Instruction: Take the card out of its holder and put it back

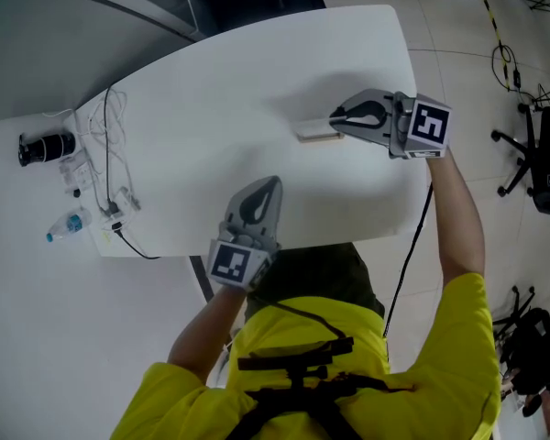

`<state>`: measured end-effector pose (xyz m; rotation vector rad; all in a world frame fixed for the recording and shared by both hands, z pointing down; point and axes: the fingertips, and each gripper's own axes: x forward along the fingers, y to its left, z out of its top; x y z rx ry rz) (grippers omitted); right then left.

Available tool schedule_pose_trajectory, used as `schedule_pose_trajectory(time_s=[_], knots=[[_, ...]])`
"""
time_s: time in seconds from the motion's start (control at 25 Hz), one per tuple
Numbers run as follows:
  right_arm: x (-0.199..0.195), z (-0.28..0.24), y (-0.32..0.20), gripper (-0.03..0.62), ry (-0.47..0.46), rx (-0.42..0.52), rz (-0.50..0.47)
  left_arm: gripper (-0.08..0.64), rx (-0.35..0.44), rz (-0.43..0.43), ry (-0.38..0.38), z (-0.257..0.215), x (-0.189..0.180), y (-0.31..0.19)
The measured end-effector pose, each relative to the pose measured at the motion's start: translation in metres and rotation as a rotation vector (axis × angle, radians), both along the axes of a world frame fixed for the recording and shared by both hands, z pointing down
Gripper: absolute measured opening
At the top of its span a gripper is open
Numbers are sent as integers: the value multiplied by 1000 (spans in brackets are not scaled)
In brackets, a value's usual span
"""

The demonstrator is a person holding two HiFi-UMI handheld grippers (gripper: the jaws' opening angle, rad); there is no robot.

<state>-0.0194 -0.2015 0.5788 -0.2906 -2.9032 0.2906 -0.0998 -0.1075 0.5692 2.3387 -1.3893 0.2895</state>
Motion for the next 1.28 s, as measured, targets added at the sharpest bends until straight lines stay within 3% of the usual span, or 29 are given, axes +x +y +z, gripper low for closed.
schedule_pose_trajectory(time_s=[0.2,0.48,0.52,0.56,0.8,1.0,1.28], knots=[[-1,20,4,23,13,13,0,-3,-6,-3,-6,4,3,-2],[6,48,2,26,-16,-23,97,-3,-31,-15,-6,23,4,-2],[6,49,-1,62,-13,-24,124,-3,-34,-17,-4,24,4,-2],[7,48,-4,97,-13,-24,151,-3,-36,-21,-1,24,3,-3],[30,-5,-14,98,-43,-15,289,-3,25,-15,19,-19,9,-18],[51,-82,6,98,-110,-28,459,-3,104,11,36,-72,5,-20],[64,-165,68,61,-64,32,835,-3,178,42,63,-139,-16,4]])
